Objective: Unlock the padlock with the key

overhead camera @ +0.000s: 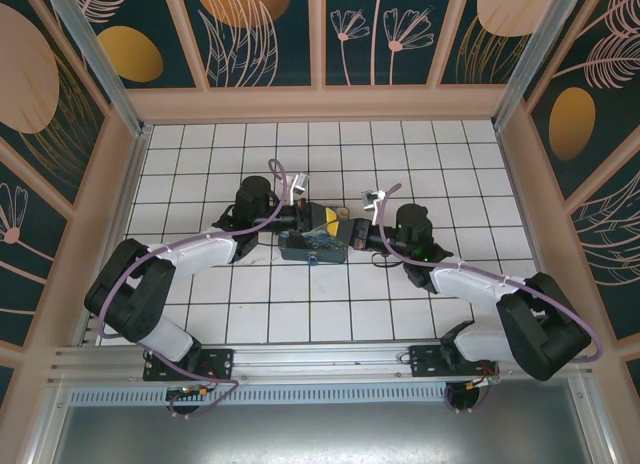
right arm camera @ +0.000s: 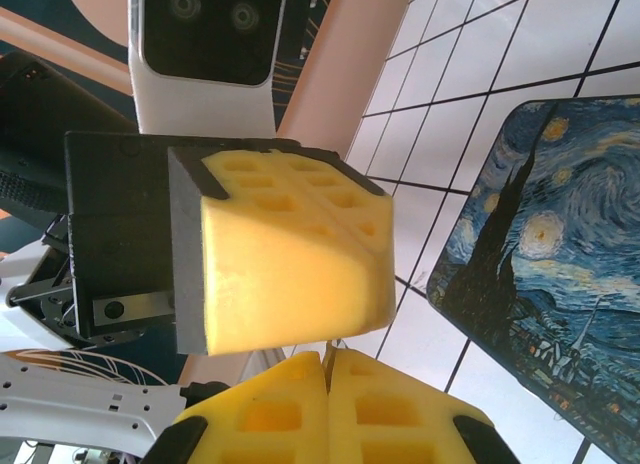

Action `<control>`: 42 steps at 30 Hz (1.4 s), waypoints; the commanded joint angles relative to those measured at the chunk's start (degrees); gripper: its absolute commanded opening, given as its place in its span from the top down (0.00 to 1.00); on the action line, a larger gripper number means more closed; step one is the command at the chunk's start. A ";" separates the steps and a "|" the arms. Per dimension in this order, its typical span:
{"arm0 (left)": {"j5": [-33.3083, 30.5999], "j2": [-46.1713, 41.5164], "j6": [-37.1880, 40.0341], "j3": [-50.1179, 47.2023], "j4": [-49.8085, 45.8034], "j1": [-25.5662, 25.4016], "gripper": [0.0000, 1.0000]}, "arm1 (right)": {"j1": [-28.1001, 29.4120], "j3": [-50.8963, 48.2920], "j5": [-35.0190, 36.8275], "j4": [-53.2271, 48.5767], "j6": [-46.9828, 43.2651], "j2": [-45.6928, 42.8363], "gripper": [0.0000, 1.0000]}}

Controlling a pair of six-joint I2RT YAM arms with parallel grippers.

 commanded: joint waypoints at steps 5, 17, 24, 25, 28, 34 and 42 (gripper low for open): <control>-3.36 -0.02 0.79 -0.65 1.71 -0.46 1.00 | -1.23 -0.53 2.20 -1.37 -0.17 -2.80 0.55; -11.90 -3.19 6.41 -0.20 -2.35 -0.48 1.00 | -2.17 1.68 19.86 -32.08 -5.74 -15.59 0.01; -15.76 -6.33 13.42 2.12 -8.02 -0.51 1.00 | -2.12 3.22 24.77 -31.97 -1.59 -13.22 0.01; -16.15 -6.78 13.92 2.22 -8.43 -0.47 1.00 | -2.13 2.84 24.93 -30.72 -1.12 -13.67 0.01; -17.00 -7.92 14.71 1.87 -8.22 -0.46 1.00 | -1.64 2.08 28.74 -30.46 1.10 -15.11 0.01; -19.09 -9.72 15.88 0.02 -6.36 -0.45 1.00 | 0.00 -0.85 33.53 -29.24 4.93 -17.16 0.01; -20.12 -12.58 18.97 -2.40 -0.74 -0.47 1.00 | 4.57 -10.42 33.62 -11.45 7.18 -23.98 0.07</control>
